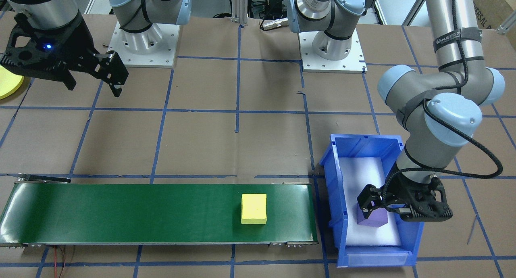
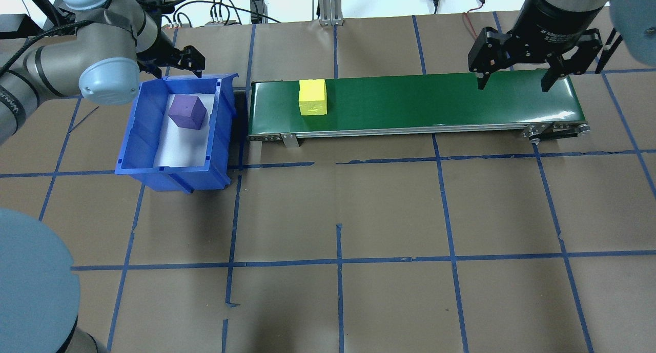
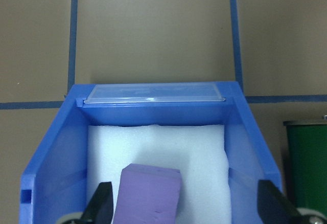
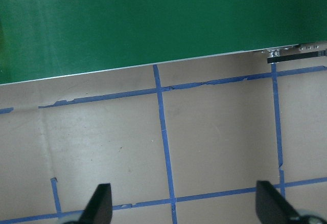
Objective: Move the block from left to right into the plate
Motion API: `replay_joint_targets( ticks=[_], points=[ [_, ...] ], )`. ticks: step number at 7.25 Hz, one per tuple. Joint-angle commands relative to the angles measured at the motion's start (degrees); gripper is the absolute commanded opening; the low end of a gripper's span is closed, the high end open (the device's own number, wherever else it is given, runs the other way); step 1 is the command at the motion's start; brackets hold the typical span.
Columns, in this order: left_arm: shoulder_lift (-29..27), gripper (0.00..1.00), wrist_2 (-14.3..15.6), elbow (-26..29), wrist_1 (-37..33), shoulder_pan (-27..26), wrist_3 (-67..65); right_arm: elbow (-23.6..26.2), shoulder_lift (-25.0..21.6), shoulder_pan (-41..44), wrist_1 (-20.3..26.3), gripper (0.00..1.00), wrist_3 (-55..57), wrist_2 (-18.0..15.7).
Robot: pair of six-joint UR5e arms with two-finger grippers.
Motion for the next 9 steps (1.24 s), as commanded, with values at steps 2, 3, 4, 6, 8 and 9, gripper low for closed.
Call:
replay_joint_targets(
  ticks=[2,3,4,6,8,9],
  points=[
    [-2.54,1.0,0.35,-1.74,0.16,0.38,0.75,4.3,2.89,-0.93,-2.71,1.0,0.19,-5.78],
    [-4.11,1.0,0.44,-1.76,0.16,0.47,2.93,6.24,2.89,-2.67,-5.95,1.0,-1.12,-6.83],
    [-4.73,1.0,0.44,-1.67,0.16,0.47,4.17,6.69,3.42,-5.04,-8.16,1.0,-4.09,-6.66],
    [-4.92,1.0,0.62,-1.84,0.16,0.47,4.36,6.0,7.88,-9.09,-11.58,1.0,-6.22,-5.96],
    [-5.62,0.71,0.61,-2.11,0.25,0.47,6.71,3.72,13.94,-15.47,-14.59,1.0,-14.73,3.37],
    [-5.62,0.32,0.44,-2.19,0.25,0.47,6.65,1.44,17.28,-18.74,-14.77,1.0,-19.54,5.97]
  ],
)
